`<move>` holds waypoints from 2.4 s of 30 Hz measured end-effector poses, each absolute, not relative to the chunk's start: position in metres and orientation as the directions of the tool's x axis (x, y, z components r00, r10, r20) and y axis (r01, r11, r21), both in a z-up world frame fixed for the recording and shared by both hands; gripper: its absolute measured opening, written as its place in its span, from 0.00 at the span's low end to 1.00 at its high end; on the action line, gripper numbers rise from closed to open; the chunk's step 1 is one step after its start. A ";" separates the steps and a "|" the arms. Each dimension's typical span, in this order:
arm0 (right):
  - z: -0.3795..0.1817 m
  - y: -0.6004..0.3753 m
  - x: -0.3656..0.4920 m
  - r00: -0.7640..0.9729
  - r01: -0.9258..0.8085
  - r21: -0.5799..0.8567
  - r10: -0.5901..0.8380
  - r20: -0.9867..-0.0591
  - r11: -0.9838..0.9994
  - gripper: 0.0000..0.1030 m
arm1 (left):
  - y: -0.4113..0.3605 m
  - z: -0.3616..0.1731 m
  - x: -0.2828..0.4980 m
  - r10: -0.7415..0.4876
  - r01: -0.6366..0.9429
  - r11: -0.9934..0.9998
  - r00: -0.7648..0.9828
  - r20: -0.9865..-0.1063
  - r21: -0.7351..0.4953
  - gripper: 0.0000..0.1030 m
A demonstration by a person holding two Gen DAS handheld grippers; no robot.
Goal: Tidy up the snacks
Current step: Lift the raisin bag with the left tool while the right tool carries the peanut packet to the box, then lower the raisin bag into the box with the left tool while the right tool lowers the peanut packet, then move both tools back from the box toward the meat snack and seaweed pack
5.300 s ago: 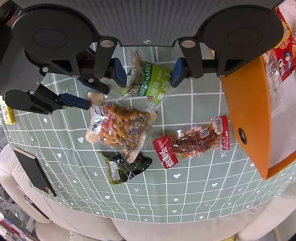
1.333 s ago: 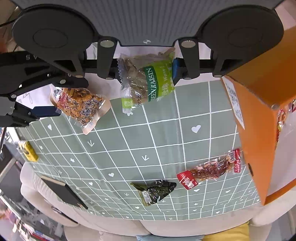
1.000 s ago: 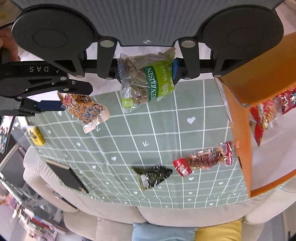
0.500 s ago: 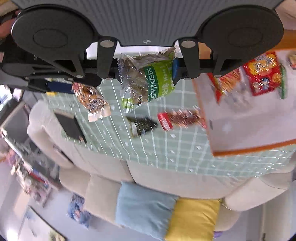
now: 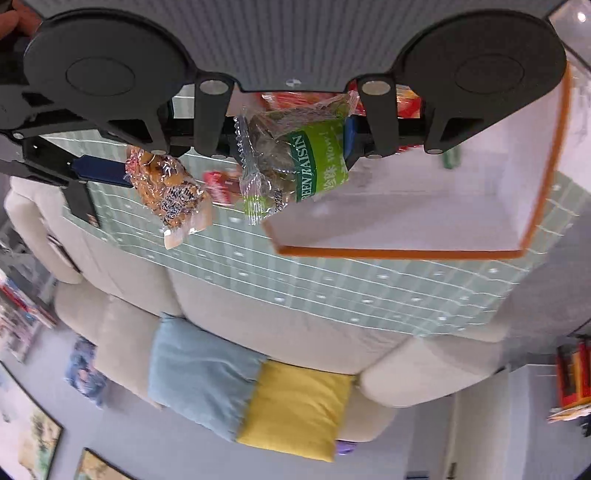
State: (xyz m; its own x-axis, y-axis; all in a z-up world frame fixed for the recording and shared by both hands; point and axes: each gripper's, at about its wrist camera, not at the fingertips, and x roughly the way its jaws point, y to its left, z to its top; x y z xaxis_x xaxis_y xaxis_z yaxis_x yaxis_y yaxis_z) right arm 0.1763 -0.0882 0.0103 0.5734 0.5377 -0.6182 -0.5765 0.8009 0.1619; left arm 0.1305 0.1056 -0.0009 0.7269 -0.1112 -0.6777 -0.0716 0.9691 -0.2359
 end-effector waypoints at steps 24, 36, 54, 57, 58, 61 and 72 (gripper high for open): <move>-0.052 0.069 0.226 0.493 -0.734 -0.162 0.353 -0.795 0.660 0.72 | 0.189 -0.061 0.165 0.042 -0.194 0.978 0.558 -0.829 -0.081 0.49; -0.087 0.088 0.234 0.514 -0.738 -0.289 0.231 -0.826 0.609 0.74 | 0.193 -0.092 0.175 0.090 -0.178 0.984 0.440 -0.893 0.011 0.50; -0.057 0.056 0.216 0.535 -0.727 -0.238 0.314 -0.784 0.644 0.87 | 0.177 -0.058 0.151 0.105 -0.227 0.974 0.555 -0.825 -0.029 0.78; -0.044 0.041 0.210 0.560 -0.710 -0.224 0.342 -0.754 0.668 0.87 | 0.169 -0.044 0.144 0.104 -0.224 0.974 0.607 -0.788 -0.045 0.79; -0.041 0.034 0.208 0.573 -0.701 -0.223 0.348 -0.742 0.678 0.87 | 0.165 -0.040 0.141 0.104 -0.220 0.974 0.625 -0.774 -0.047 0.79; -0.032 0.014 0.202 0.597 -0.676 -0.205 0.365 -0.714 0.707 0.87 | 0.156 -0.027 0.136 0.099 -0.200 0.978 0.675 -0.732 -0.052 0.80; -0.018 -0.082 0.180 0.678 -0.561 -0.146 0.351 -0.647 0.815 0.87 | 0.082 -0.001 0.127 -0.007 -0.008 1.000 0.768 -0.640 -0.020 0.80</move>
